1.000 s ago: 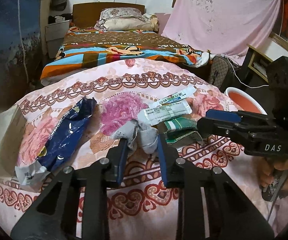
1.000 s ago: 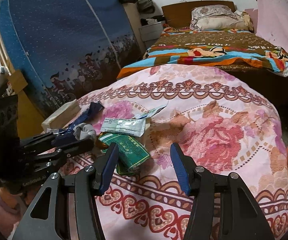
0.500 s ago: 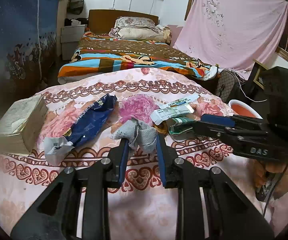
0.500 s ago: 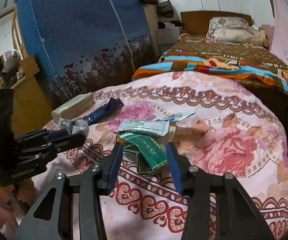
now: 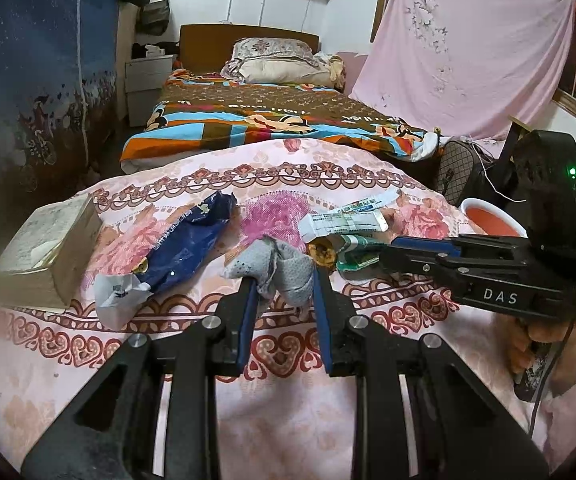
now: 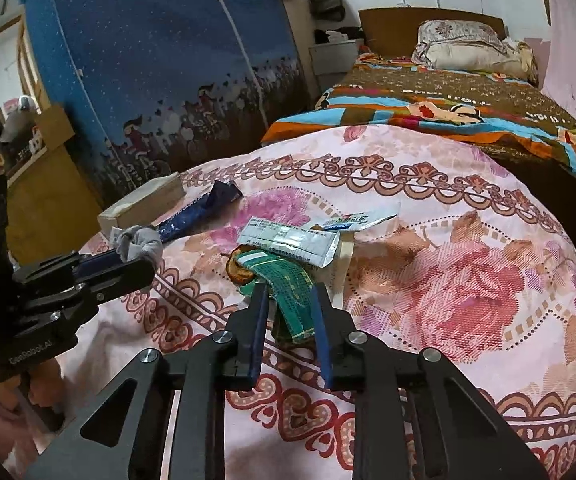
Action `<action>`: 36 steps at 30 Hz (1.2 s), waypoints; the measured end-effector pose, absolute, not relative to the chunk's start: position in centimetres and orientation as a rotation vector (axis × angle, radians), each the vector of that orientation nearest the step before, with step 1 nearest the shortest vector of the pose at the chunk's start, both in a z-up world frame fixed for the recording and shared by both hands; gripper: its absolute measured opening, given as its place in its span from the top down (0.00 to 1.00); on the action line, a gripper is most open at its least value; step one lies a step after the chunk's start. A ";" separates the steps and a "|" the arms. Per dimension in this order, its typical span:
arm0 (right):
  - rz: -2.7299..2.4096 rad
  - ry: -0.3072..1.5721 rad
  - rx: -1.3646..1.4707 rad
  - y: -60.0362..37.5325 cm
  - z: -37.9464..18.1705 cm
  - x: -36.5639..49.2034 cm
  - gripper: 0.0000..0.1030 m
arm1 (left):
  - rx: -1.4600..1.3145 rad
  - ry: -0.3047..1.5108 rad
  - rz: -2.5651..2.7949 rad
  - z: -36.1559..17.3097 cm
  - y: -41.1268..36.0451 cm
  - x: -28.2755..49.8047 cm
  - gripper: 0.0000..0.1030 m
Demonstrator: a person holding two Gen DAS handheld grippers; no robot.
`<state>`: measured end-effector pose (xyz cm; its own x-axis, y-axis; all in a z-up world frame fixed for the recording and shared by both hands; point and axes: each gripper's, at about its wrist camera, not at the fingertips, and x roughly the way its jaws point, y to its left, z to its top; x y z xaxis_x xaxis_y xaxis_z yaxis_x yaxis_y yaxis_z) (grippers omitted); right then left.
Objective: Collect trash
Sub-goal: 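Grasp the green packet with the right tool while the left tool holds the grey cloth, then carry the grey cloth and green packet in both tools over the orange bucket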
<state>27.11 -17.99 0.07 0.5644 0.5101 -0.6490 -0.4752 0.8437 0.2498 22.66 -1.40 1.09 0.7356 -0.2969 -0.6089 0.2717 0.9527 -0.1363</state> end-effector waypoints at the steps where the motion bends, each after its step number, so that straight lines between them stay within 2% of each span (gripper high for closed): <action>1: 0.580 0.782 0.052 -18.0 0.0 27.2 0.79 | -0.038 0.676 -0.312 1.1 -1.4 22.7 0.89; 6: 0.580 0.810 0.048 -17.8 -0.3 27.5 0.70 | -0.036 0.684 -0.310 1.0 -1.4 22.7 0.89; 14: 0.576 0.848 0.049 -17.5 -0.9 28.0 0.68 | -0.036 0.701 -0.311 0.8 -1.5 23.0 0.89; 17: 0.577 0.850 0.048 -17.5 -0.9 28.0 0.70 | -0.033 0.700 -0.310 0.9 -1.6 23.0 0.89; 19: 0.584 0.850 0.051 -17.5 -0.8 27.9 0.78 | -0.034 0.697 -0.309 0.9 -1.6 23.0 0.89; 25: 0.593 0.800 0.035 -17.4 -0.1 27.0 0.85 | -0.032 0.652 -0.300 1.5 -1.4 22.1 0.89; 36: 0.631 0.529 0.110 -19.9 3.5 22.5 0.86 | 0.010 0.464 -0.287 4.0 -2.5 18.8 0.89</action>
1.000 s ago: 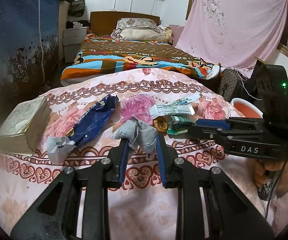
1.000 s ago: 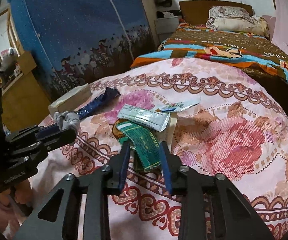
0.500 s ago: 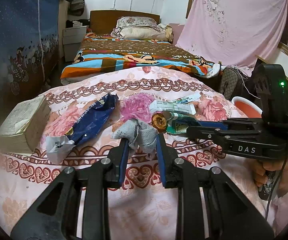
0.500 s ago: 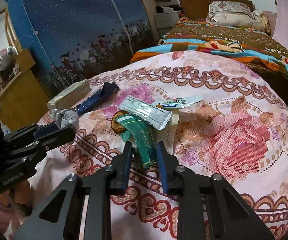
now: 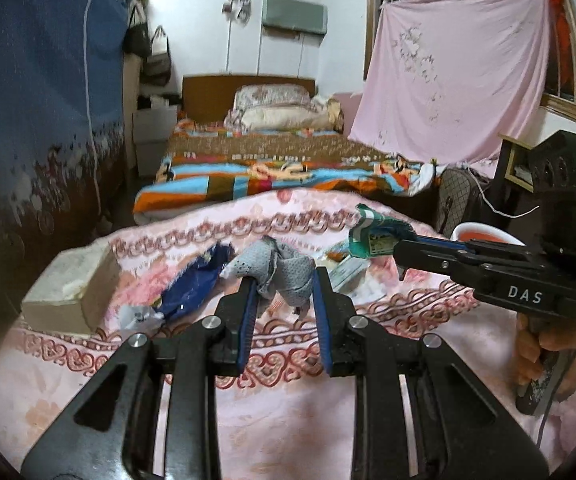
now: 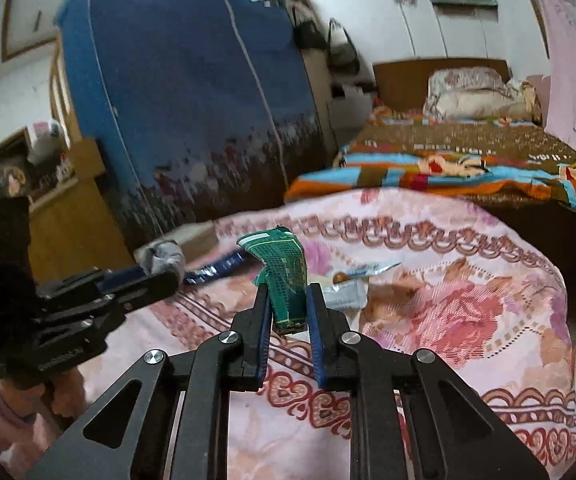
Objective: Collect trash
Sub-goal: 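Carry the grey cloth and green packet in both tools over the orange bucket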
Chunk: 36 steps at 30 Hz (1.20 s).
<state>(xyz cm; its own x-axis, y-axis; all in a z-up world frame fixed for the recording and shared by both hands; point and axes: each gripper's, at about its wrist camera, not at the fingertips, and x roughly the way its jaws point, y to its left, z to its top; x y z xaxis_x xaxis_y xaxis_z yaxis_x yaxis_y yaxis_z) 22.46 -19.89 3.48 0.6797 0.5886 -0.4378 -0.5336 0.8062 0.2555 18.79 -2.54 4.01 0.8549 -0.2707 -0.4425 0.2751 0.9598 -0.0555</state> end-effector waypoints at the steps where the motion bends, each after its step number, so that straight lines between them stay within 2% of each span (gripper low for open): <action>1: 0.625 0.505 0.116 -20.1 3.7 22.1 0.85 | 0.010 0.446 -0.290 4.3 -2.7 18.5 0.89; 9: 0.511 0.239 0.156 -23.7 6.7 18.2 0.85 | 0.026 0.307 -0.365 7.2 -5.8 17.3 0.89; 19: 0.208 0.009 0.149 -29.6 9.1 15.1 0.85 | 0.116 0.178 -0.538 10.2 -12.8 16.8 0.89; 27: 0.019 -0.025 0.191 -35.2 9.0 14.9 0.83 | 0.176 0.152 -0.663 11.1 -17.6 17.3 0.88; 36: -0.164 0.058 0.299 -40.7 7.2 15.0 0.82 | 0.131 0.265 -0.797 10.2 -21.6 19.8 0.88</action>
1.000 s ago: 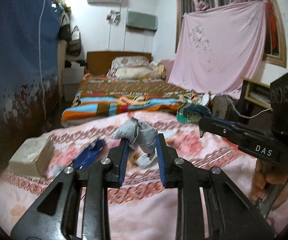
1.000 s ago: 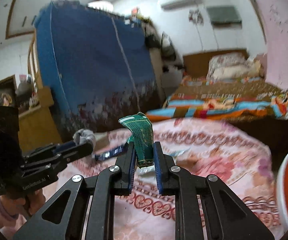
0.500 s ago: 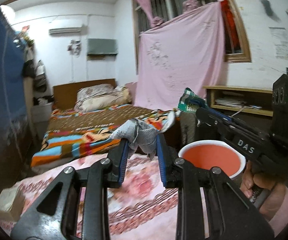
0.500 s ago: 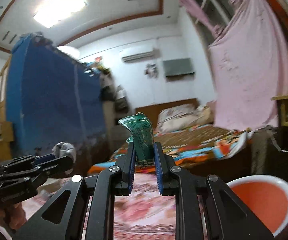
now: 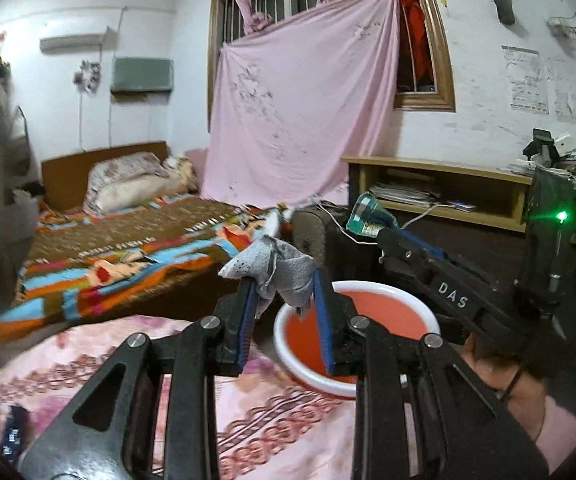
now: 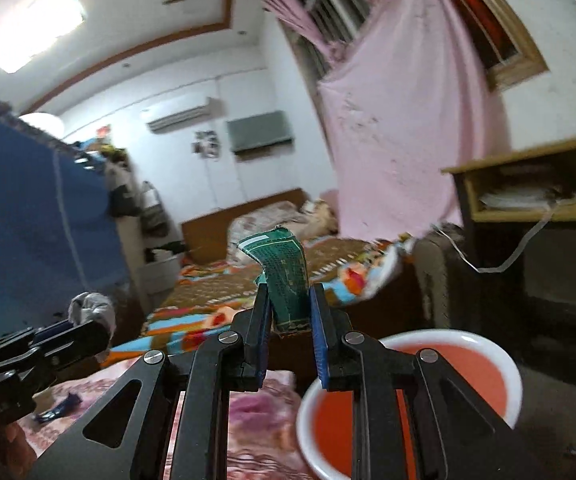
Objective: Collect trash
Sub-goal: 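Carry the grey cloth and green packet in both tools over the orange bucket, then open the left tool to drop the grey cloth while the right tool drops the green packet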
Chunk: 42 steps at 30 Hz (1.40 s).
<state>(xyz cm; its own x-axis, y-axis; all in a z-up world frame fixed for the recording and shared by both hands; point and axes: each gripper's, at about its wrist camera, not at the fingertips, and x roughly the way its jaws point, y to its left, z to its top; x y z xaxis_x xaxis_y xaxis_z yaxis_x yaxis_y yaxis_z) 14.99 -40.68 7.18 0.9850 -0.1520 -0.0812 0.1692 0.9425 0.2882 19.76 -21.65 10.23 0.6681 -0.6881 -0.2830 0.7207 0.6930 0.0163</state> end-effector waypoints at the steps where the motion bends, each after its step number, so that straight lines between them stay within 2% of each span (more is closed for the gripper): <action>1: -0.180 0.071 0.308 -41.1 6.9 15.2 0.82 | 0.129 0.278 -0.809 10.1 -22.2 20.0 0.88; 24: -0.332 0.219 0.444 -44.5 4.3 15.5 0.80 | 0.099 0.610 -0.919 6.8 -30.8 23.7 0.85; 32: -0.345 0.243 0.470 -45.2 4.1 15.7 0.79 | 0.033 0.657 -0.919 6.5 -30.7 24.4 0.69; 42: -0.353 0.244 0.472 -45.3 4.0 15.4 0.79 | -0.006 0.667 -0.920 6.3 -30.6 24.9 0.61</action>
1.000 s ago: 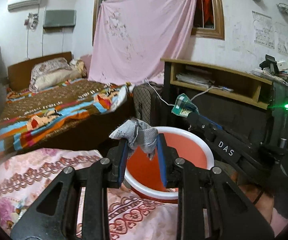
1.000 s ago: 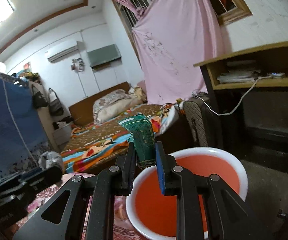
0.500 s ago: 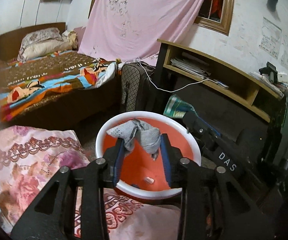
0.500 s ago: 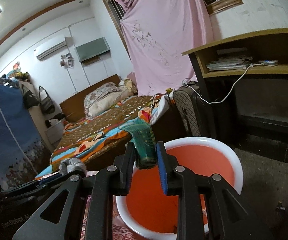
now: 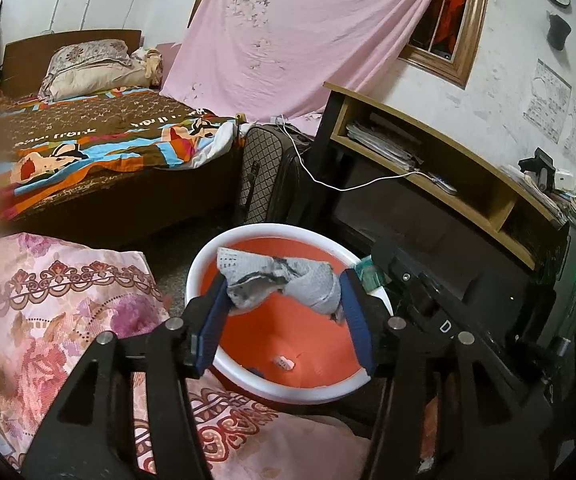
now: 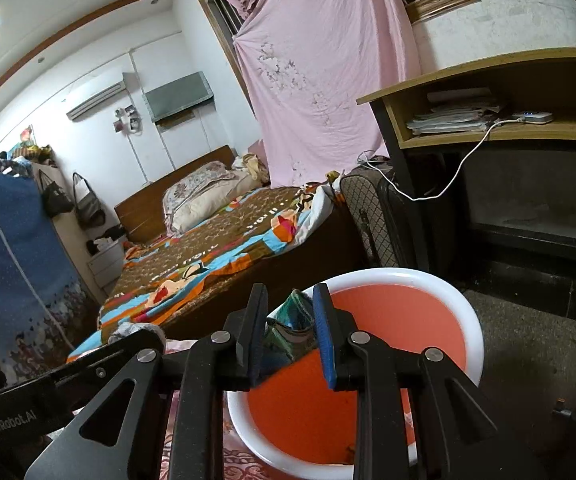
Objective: Collect trash
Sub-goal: 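Open the left tool to drop the grey cloth while the right tool drops the green packet, then move both tools back over the trash on the bedspread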
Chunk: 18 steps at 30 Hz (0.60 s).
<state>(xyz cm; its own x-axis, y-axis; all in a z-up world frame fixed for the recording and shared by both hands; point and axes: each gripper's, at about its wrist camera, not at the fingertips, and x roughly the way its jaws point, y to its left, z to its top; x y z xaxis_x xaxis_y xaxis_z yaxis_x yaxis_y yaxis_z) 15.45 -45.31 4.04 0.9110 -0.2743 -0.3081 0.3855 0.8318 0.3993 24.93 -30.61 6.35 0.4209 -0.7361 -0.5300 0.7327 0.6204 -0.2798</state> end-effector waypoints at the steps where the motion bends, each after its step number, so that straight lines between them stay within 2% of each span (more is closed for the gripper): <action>1: -0.357 0.242 0.473 -45.3 4.0 15.4 0.79 | -0.005 0.666 -0.919 6.4 -30.7 24.9 0.61; 12: -0.383 0.233 0.484 -45.6 4.1 15.0 0.78 | -0.051 0.661 -0.909 6.5 -30.3 25.4 0.49; 18: -0.382 0.225 0.484 -45.5 4.0 15.0 0.74 | -0.086 0.626 -0.865 6.6 -28.9 25.2 0.43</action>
